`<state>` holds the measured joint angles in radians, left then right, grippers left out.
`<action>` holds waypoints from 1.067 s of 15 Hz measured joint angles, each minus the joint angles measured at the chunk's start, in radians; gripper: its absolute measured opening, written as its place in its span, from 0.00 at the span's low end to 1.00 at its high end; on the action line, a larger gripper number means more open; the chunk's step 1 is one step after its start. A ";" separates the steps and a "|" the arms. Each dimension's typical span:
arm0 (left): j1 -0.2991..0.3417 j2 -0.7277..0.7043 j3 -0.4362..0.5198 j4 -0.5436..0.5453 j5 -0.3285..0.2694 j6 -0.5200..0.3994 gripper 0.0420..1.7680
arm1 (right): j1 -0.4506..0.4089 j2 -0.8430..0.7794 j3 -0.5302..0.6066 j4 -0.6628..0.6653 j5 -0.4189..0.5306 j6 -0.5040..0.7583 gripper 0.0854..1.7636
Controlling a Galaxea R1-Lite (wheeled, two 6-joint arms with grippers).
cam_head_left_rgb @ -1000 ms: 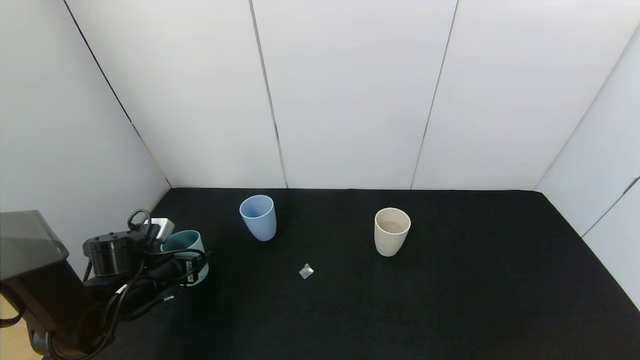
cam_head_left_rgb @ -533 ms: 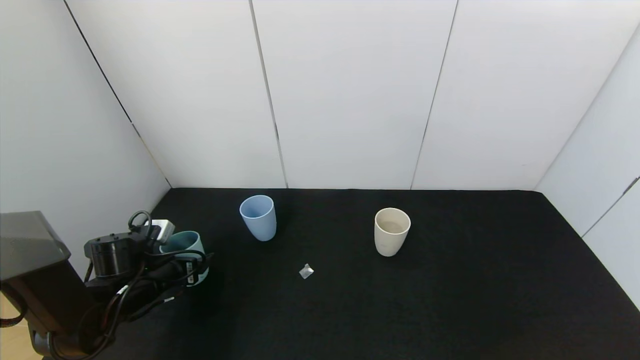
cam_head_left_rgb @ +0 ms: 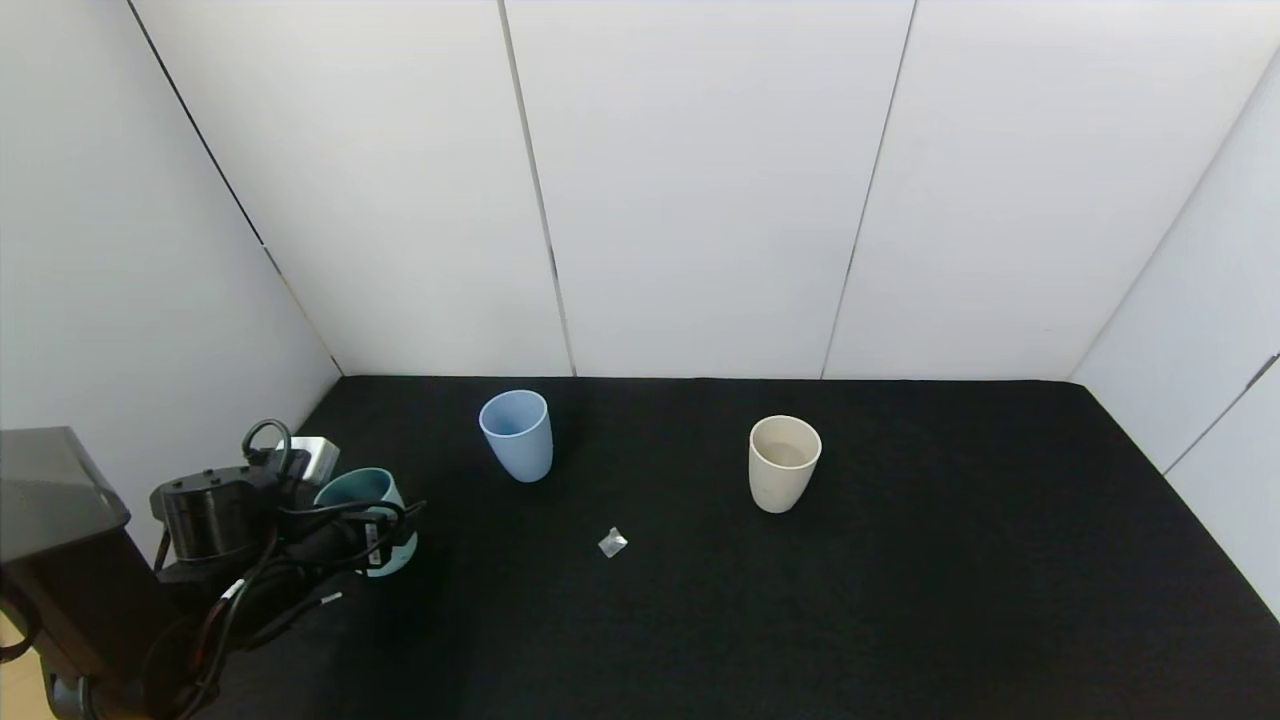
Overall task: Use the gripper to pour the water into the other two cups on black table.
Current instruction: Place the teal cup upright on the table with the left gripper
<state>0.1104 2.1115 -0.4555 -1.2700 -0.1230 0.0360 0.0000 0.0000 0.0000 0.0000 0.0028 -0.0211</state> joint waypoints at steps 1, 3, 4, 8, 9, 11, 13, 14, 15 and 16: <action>0.000 -0.009 0.006 0.000 0.000 0.001 0.92 | 0.000 0.000 0.000 0.000 0.000 0.000 0.97; -0.001 -0.033 0.024 0.001 -0.004 0.003 0.93 | 0.000 0.000 0.000 0.000 0.000 0.000 0.97; -0.001 -0.051 0.034 0.006 -0.007 0.003 0.94 | 0.000 0.000 0.000 0.000 0.000 0.000 0.97; -0.002 -0.118 0.076 0.013 -0.009 0.006 0.95 | 0.000 0.000 0.000 0.000 0.000 0.000 0.97; -0.002 -0.139 0.088 0.014 -0.010 0.007 0.95 | 0.000 0.000 0.000 0.000 0.000 0.000 0.97; -0.004 -0.186 0.107 0.040 -0.010 0.007 0.96 | 0.000 0.000 0.000 0.000 0.000 0.000 0.97; -0.004 -0.256 0.118 0.104 -0.010 0.007 0.96 | 0.000 0.000 0.000 0.000 0.000 0.000 0.97; -0.003 -0.295 0.122 0.137 -0.010 0.007 0.96 | 0.000 0.000 0.000 0.000 0.000 0.000 0.97; -0.002 -0.338 0.127 0.167 -0.010 0.006 0.96 | 0.000 0.000 0.000 0.000 0.000 0.000 0.97; -0.001 -0.378 0.135 0.191 -0.010 0.006 0.96 | 0.000 0.000 0.000 0.000 0.000 0.000 0.97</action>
<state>0.1091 1.7338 -0.3204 -1.0794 -0.1328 0.0421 0.0000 0.0000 0.0000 0.0000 0.0028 -0.0206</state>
